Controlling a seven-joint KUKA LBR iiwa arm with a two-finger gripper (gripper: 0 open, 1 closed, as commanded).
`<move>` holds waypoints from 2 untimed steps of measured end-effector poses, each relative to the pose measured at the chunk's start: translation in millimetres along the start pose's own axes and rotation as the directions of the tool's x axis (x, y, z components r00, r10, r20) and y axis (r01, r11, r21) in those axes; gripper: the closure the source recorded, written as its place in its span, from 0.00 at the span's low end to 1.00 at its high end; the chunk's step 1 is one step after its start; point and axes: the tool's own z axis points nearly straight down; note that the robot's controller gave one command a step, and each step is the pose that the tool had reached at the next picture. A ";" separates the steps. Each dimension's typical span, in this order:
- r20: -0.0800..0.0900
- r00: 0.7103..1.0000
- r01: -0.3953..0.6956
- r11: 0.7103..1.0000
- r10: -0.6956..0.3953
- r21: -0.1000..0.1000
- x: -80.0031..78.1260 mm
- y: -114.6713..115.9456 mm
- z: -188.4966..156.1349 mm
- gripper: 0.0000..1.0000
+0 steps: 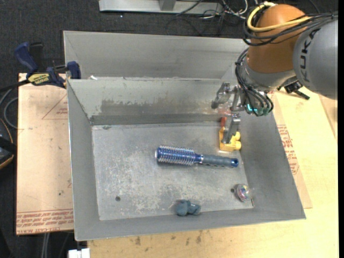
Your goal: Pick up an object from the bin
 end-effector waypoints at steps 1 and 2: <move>0.015 0.991 0.132 0.991 -0.132 0.002 17.7 63.3 121.2 0.00; 0.008 0.988 0.154 0.988 -0.154 -0.001 50.7 101.8 89.6 0.00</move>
Offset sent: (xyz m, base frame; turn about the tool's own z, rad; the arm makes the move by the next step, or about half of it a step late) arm -0.0205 0.0613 -0.1212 -0.1332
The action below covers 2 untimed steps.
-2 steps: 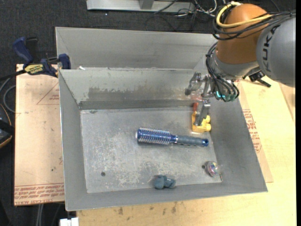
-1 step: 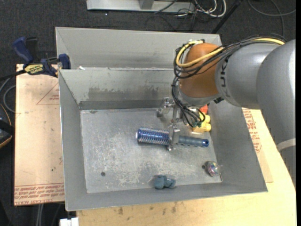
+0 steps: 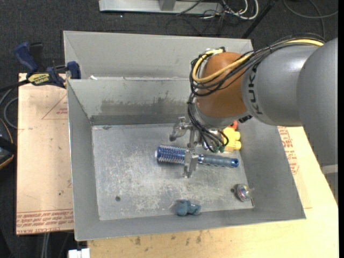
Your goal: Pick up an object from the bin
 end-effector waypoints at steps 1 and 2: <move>0.000 0.999 -0.032 0.999 0.032 0.002 -3.1 -5.0 -0.6 0.00; 0.009 0.998 -0.056 0.998 0.056 0.002 -8.3 -1.1 29.1 0.00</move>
Offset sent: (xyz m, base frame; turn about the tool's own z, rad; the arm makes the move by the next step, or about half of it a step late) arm 0.0033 -0.0054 0.0009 0.0333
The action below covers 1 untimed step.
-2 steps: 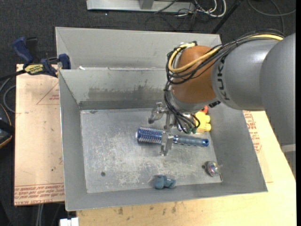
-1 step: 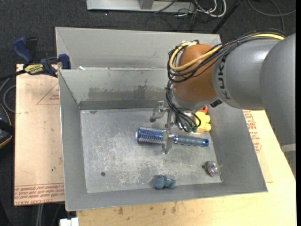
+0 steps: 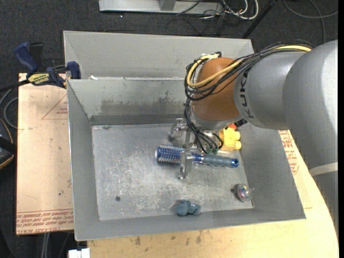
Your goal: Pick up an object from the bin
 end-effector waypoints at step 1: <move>-0.004 1.000 0.001 1.000 -0.001 0.001 -2.4 0.2 -2.9 0.00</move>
Offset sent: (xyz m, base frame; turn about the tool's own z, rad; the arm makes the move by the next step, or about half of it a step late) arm 0.0000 0.0000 0.0000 0.0000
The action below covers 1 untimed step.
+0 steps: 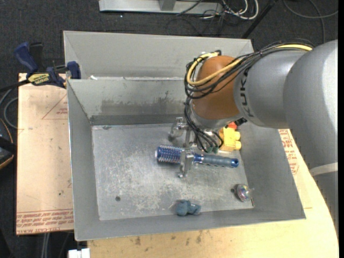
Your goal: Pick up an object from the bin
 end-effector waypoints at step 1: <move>0.010 1.000 -0.001 1.000 0.001 0.000 -2.6 0.3 -2.1 1.00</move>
Offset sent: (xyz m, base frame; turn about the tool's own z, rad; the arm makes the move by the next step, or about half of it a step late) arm 0.0000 0.0000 0.0000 0.0000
